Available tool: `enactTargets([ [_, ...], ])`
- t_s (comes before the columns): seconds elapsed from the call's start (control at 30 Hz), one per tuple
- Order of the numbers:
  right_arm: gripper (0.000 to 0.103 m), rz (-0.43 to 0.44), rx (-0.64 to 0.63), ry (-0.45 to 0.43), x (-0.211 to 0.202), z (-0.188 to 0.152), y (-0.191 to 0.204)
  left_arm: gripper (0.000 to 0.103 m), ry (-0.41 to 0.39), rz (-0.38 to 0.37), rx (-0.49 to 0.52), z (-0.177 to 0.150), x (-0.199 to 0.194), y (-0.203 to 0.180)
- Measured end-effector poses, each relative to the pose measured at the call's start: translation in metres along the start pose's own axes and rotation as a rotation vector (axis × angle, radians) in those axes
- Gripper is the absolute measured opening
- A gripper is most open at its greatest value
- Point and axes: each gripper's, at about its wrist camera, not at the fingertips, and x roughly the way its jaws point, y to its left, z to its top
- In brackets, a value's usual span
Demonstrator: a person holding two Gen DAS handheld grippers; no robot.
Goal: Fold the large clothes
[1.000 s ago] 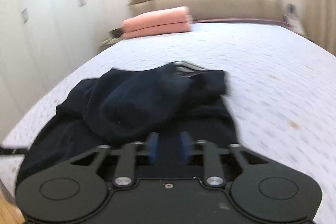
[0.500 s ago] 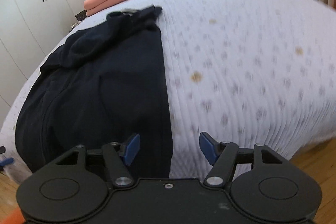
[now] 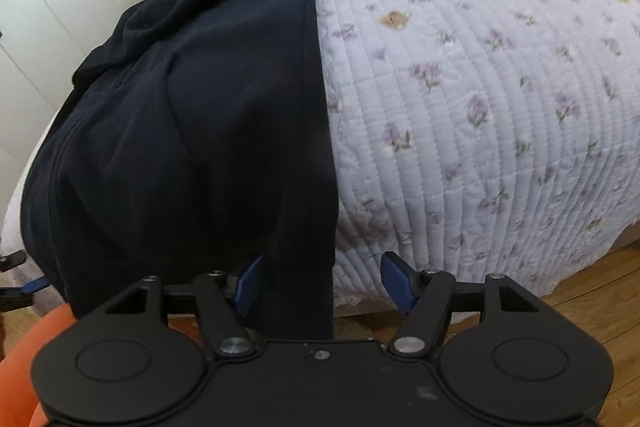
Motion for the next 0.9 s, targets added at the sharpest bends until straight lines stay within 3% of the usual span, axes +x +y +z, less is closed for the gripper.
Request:
enactTargets([
  [0.23,0.079,0.083,0.030,0.032,0.016,0.005,-0.005,0.080,0.015,0.019,0.023,0.001,0.024,0.000],
  [0.3,0.077,0.128,0.047,0.057,0.023,0.003,-0.002,0.074,0.010,0.023,0.026,-0.001,0.025,0.000],
  [0.33,0.061,0.129,0.036,0.049,0.023,0.002,0.003,0.053,0.017,0.019,0.033,-0.002,0.025,-0.001],
  [0.37,0.048,0.124,0.022,0.035,0.022,0.001,0.007,0.018,0.034,0.021,0.042,-0.003,0.024,-0.002],
  [0.4,0.029,0.120,0.010,0.026,0.020,-0.001,0.011,0.011,0.048,0.006,0.051,-0.005,0.023,-0.004],
  [0.53,0.016,0.163,-0.017,0.015,-0.001,-0.002,0.021,0.010,0.022,-0.053,0.105,-0.012,0.001,-0.020],
  [0.7,0.014,0.204,-0.035,-0.087,-0.051,0.011,0.026,0.010,-0.070,-0.180,0.082,-0.013,-0.045,-0.034],
  [0.9,0.014,0.331,0.013,-0.225,-0.086,0.049,0.035,0.010,-0.196,-0.331,0.064,0.006,-0.077,-0.059],
])
